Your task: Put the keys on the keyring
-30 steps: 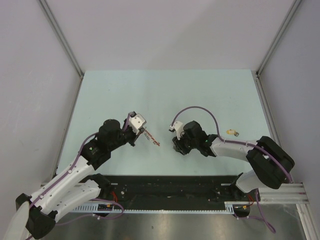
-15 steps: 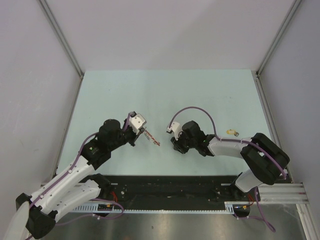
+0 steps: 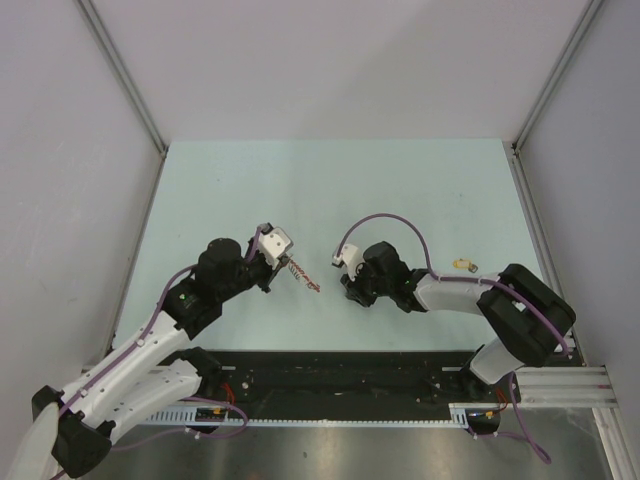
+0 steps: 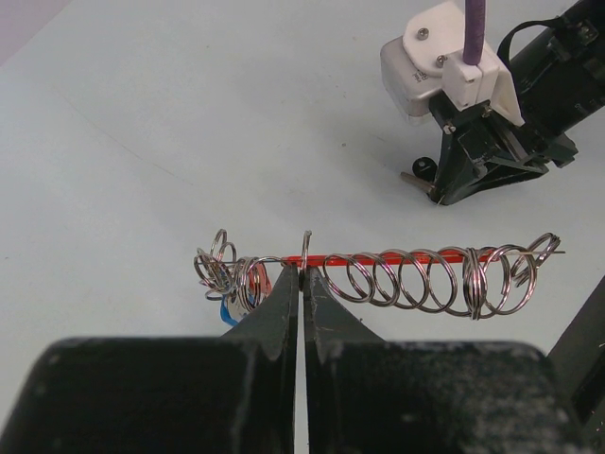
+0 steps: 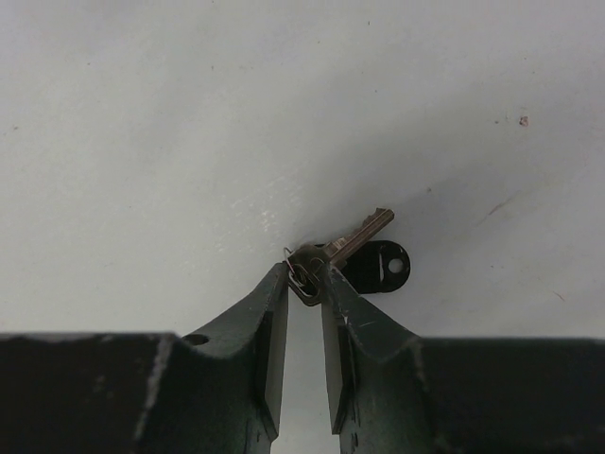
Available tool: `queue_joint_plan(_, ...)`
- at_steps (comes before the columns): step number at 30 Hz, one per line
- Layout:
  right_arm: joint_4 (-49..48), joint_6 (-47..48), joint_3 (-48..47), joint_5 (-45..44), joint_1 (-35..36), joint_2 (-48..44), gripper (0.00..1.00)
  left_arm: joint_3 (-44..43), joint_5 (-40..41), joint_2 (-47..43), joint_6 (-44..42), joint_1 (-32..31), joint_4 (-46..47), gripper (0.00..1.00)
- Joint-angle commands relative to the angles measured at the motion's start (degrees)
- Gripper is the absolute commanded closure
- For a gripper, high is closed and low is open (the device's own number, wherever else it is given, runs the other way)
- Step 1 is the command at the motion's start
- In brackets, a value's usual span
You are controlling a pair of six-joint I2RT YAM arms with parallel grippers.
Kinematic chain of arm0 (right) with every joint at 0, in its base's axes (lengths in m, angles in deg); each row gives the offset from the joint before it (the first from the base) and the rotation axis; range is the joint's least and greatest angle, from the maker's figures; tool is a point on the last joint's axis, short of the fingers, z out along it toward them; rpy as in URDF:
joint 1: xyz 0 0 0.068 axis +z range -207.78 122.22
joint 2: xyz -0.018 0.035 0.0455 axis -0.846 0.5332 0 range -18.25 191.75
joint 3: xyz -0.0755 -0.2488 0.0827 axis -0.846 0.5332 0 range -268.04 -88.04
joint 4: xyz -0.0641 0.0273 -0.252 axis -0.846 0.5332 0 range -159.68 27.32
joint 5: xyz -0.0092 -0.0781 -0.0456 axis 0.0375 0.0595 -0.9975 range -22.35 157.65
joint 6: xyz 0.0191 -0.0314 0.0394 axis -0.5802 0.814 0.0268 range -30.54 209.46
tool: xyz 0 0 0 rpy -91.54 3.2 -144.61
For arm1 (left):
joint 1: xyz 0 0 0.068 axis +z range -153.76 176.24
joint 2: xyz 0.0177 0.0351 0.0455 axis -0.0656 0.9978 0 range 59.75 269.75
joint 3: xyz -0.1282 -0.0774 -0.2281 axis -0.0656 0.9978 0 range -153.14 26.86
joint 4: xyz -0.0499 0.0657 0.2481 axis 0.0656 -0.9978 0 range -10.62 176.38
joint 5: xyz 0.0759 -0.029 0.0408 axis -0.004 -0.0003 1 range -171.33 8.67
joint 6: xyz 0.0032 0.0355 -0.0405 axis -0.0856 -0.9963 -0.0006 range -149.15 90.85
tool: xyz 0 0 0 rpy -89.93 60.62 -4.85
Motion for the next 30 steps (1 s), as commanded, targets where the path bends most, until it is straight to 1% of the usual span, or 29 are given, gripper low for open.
queue_joint_plan(1, -1.86, 1.13, -1.70, 0.61, -0.08, 1.82, 0.76, -1.66, 0.15, 0.09, -0.15, -0.27, 3.03, 1.00)
queue_joint_plan(7, -2.30, 1.39, -1.61, 0.35, 0.36, 2.61, 0.85, -1.66, 0.23, 0.18, -0.15, -0.27, 2.95, 1.00)
queue_joint_plan(8, -2.39, 1.39, -1.61, 0.17, 0.27, 2.79, 0.88, -1.66, 0.15, 0.27, -0.15, -0.27, 2.95, 1.00)
queue_joint_plan(10, -2.56, 1.57, -1.70, 0.17, 0.27, 2.70, 0.92, -1.66, 0.15, 0.18, -0.06, -0.27, 2.95, 0.99)
queue_joint_plan(12, -2.48, 1.39, -1.70, 0.26, 0.45, 1.91, 1.00, -1.66, 0.15, 0.27, -0.15, -0.27, 2.95, 1.00)
queue_joint_plan(17, -0.81, 1.04, -1.70, 0.17, 0.45, -2.30, 1.00, -1.66, -0.21, 0.18, -0.15, -0.27, 2.94, 1.00)
queue_joint_plan(19, 0.42, 0.34, -1.70, 0.00, 0.45, -5.46, 1.00, -1.66, -0.73, 0.18, -0.41, -0.27, 3.03, 1.00)
queue_joint_plan(24, 2.97, 0.60, -1.70, -6.68, 2.12, -12.83, 1.00, -1.39, -3.80, -0.08, -1.29, -0.27, 3.39, 0.99)
queue_joint_plan(27, 6.48, 0.07, -2.40, -6.86, 2.03, -16.36, 1.00, -1.13, -6.88, 0.09, -3.13, -0.27, 4.09, 1.00)
queue_joint_plan(30, 13.33, -0.89, -4.68, -4.93, 2.21, -20.84, 1.00, -1.22, -10.39, -0.08, -4.36, -0.27, 5.05, 1.00)
